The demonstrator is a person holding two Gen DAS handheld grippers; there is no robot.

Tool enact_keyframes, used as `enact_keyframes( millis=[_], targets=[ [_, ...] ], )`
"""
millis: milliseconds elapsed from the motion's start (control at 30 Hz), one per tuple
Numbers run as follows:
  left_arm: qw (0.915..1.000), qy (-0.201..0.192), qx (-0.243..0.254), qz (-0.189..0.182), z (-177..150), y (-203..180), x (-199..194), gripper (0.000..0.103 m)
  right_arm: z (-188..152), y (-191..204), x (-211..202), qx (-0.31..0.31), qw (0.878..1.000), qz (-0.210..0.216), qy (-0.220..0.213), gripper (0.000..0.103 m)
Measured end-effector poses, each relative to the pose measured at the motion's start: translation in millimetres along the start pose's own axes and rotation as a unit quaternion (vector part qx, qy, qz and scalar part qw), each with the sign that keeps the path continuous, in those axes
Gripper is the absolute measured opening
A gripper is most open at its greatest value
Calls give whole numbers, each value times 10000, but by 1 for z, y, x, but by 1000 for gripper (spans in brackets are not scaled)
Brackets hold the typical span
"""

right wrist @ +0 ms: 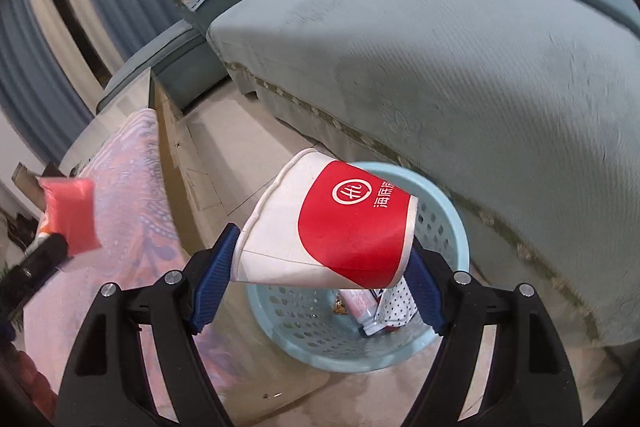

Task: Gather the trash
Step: 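Carry cup and pink bag to the wastebasket and open both tools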

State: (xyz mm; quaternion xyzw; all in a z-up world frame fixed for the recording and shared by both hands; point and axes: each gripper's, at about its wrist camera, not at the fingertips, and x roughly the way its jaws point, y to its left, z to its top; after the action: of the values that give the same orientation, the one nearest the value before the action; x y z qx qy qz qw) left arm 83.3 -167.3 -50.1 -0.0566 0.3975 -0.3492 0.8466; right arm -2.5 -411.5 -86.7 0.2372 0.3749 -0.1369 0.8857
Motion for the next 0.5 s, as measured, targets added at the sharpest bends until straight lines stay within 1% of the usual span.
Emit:
enact_keyframes(
  millis=[100,233,333,400,467,500],
  targets=[
    [9998,119,138,-99,-7,-5,12,22,-8,-9,9,61,9999,-77,79,74],
    [9987,362,227,-272,-15,-11,30,22,-19,-18,26,166,9992,-141,333,74],
    [9981,459,305,-287,-18,-15,36,23,-19,-21,32,206,9987,-192,426,75],
    [9979,473,283,-342,-20,-15,37,33,-20,-22,34,236,9985,-184,464,75],
    [9983,430,281,-283,-20,-15,37,39,-19,-25,34,261,9984,-185,464,75],
    [9984,416,265,-275,-19,-16,37,40,-20,-26,34,265,9984,-196,460,75]
  ],
)
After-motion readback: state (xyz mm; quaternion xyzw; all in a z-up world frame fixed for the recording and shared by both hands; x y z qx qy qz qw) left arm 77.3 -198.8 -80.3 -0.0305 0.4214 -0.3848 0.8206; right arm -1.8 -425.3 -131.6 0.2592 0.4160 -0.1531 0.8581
